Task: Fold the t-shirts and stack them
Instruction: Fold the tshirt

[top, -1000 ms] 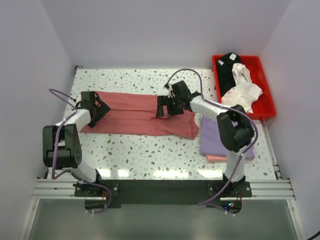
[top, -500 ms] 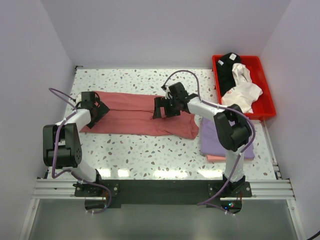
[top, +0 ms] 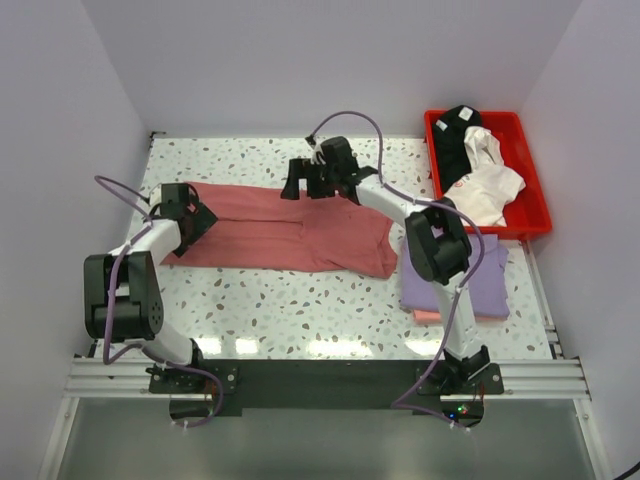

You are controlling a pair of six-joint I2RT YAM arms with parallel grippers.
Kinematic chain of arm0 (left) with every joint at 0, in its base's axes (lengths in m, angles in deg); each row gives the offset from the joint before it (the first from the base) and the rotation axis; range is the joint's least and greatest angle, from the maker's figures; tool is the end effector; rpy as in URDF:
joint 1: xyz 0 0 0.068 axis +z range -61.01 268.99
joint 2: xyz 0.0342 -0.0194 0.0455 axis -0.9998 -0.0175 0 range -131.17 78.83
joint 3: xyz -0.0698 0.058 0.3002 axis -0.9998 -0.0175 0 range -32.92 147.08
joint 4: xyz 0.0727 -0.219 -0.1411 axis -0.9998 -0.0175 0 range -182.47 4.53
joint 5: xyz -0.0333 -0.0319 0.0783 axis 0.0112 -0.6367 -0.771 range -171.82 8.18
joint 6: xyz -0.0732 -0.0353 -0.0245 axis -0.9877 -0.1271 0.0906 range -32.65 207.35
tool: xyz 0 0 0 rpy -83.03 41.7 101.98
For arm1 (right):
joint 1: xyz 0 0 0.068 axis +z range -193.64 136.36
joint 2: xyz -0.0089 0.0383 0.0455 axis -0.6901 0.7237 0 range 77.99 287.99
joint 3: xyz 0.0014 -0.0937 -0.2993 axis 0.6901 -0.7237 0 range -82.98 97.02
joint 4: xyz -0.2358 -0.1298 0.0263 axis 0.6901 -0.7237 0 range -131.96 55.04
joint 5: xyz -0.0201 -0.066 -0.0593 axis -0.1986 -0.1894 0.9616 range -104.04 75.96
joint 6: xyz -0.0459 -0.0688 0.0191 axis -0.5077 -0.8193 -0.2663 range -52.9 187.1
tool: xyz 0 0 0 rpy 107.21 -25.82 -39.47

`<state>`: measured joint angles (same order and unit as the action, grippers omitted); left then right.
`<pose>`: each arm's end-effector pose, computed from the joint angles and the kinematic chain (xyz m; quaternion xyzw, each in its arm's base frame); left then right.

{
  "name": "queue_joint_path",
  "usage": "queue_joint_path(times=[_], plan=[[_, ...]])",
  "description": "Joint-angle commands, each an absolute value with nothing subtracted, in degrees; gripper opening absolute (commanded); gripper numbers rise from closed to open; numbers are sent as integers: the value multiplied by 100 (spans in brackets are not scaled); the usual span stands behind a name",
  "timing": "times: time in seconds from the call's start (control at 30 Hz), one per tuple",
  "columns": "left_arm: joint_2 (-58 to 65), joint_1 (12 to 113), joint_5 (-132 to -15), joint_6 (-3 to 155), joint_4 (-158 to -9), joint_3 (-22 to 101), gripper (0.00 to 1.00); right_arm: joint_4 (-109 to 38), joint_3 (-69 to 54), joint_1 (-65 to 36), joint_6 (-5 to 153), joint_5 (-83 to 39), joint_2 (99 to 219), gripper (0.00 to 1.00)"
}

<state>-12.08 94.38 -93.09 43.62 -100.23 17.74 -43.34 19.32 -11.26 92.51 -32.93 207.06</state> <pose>0.3394 0.0467 0.1801 -0.4213 0.8510 -0.0098 0.3133 0.4815 0.3339 0.2067 -0.1286 0.8694 0.3471 0.3274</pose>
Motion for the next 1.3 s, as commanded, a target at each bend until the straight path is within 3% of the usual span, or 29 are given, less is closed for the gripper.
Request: queue_joint_path(times=[0.0, 0.33, 0.4, 0.47, 0.63, 0.77, 0.9, 0.97, 1.13, 1.23, 1.27], plan=[[-827, 9453, -9518, 4490, -9944, 1744, 100, -4689, 2267, -1086, 8970, -3040, 20412, 99], [-800, 9453, -9483, 4613, -9883, 1709, 100, -6167, -123, -1313, 8222, -1580, 18215, 99], [-809, 9453, -9483, 4639, -9857, 1674, 100, -6465, -580, -1410, 8283, -1457, 17899, 95], [-844, 9444, -9456, 4666, -9821, 1639, 100, -6563, -957, -1542, 8266, -1509, 17731, 85], [-914, 9453, -9447, 4727, -9795, 1612, 100, -6862, -1275, -1604, 8178, -1430, 17581, 80], [-906, 9453, -9483, 4754, -9786, 1604, 100, -6898, -1294, -1701, 8230, -1281, 17660, 69], [-879, 9453, -9518, 4771, -9795, 1595, 100, -6976, -1171, -1727, 8239, -1595, 17818, 45], [-879, 9453, -9535, 4771, -9795, 1586, 100, -6968, -1196, -1718, 8274, -1728, 17836, 41], [-906, 9453, -9535, 4771, -9786, 1595, 100, -7038, -1241, -1718, 8309, -1826, 17888, 43], [-932, 9453, -9535, 4771, -9777, 1604, 100, -6880, -1285, -1718, 8345, -1782, 17845, 28], [-941, 9453, -9535, 4780, -9786, 1604, 100, -6845, -1250, -1718, 8345, -1651, 17827, 19]])
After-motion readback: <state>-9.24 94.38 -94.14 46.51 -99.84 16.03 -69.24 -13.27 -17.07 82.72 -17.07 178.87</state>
